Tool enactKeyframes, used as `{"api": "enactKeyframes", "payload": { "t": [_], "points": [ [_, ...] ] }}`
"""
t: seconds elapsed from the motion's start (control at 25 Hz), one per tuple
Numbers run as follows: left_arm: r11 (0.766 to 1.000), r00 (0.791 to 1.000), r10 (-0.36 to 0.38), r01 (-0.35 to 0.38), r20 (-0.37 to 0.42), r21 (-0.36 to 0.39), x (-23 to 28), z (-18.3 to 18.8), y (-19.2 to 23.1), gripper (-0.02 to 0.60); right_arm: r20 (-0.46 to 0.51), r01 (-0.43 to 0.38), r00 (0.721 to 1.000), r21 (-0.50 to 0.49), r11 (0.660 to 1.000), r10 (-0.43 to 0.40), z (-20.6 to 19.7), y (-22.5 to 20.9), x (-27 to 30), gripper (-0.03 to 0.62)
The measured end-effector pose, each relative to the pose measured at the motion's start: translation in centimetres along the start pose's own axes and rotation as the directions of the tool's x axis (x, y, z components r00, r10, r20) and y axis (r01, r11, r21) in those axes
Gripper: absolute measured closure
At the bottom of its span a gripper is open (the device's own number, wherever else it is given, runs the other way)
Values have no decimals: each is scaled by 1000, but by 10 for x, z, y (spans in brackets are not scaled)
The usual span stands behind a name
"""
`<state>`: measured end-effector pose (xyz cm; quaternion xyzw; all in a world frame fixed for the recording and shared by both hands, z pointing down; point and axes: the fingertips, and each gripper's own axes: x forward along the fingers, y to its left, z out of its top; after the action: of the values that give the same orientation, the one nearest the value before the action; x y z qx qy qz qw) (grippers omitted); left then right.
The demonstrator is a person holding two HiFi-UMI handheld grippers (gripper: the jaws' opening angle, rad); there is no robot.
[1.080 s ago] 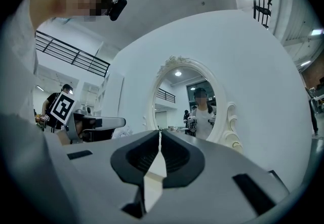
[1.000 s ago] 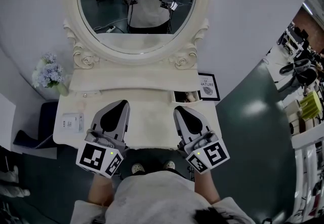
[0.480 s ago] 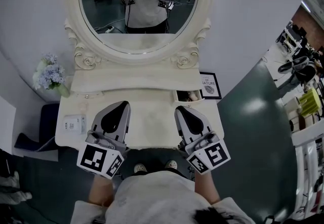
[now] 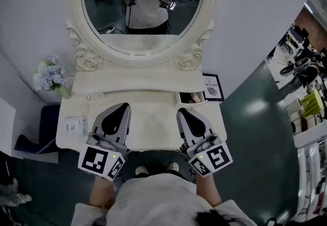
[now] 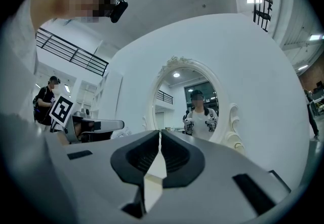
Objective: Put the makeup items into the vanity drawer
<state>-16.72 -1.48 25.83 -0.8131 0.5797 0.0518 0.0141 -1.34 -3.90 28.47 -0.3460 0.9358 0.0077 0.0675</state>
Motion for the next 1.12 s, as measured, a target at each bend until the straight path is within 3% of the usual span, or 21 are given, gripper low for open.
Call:
{"api": "enactKeyframes", "payload": {
  "t": [1.12],
  "points": [
    [1000,1000,-6,6,-2,-13,9,-2,2,569,-22,-13,1000,-48,999,12,0,-1,5,568]
  ]
}}
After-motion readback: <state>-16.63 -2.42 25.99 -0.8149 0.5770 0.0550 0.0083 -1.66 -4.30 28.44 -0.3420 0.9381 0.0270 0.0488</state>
